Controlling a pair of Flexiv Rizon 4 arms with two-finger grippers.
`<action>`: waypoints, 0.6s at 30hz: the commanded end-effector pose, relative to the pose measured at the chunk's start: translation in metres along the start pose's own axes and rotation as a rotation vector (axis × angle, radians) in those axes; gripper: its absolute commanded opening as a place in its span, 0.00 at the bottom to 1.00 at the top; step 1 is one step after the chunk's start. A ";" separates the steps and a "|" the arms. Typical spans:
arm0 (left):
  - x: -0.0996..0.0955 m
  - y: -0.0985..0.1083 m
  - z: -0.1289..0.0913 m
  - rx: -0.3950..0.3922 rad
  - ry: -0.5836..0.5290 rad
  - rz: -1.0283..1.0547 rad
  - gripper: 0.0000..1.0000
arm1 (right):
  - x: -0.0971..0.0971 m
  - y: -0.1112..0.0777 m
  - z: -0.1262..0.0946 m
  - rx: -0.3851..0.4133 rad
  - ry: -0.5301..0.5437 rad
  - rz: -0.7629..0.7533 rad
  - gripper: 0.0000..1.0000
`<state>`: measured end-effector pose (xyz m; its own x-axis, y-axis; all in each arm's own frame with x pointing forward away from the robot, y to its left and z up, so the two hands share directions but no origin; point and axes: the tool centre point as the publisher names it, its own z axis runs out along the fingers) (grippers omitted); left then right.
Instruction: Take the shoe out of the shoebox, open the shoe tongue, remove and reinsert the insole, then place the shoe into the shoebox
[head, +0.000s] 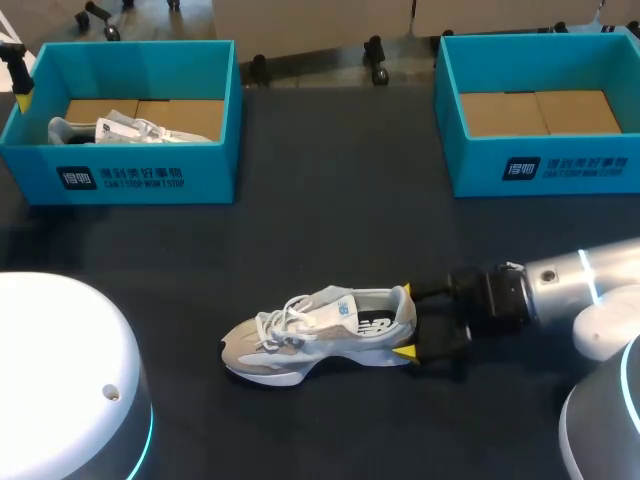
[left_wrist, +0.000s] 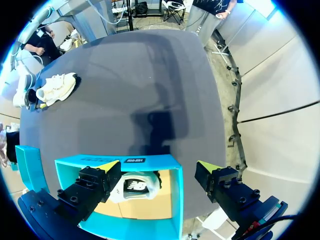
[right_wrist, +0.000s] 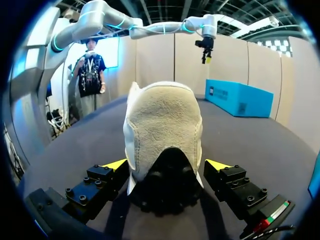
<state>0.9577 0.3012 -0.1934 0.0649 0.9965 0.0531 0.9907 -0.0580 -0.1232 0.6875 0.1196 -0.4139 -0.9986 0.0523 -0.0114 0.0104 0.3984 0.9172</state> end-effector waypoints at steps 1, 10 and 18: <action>0.000 0.000 -0.001 0.000 0.001 0.000 1.00 | -0.002 0.000 0.005 0.006 0.002 0.000 1.00; 0.000 0.000 -0.001 0.000 0.001 0.000 1.00 | 0.000 0.001 0.009 0.005 0.010 -0.014 1.00; 0.000 0.000 -0.001 0.000 0.001 0.000 1.00 | 0.001 0.003 0.014 0.003 0.026 -0.040 1.00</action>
<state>0.9577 0.3012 -0.1934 0.0649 0.9965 0.0531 0.9907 -0.0580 -0.1232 0.6848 0.1300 -0.4160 -0.9991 0.0174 -0.0379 -0.0279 0.3971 0.9174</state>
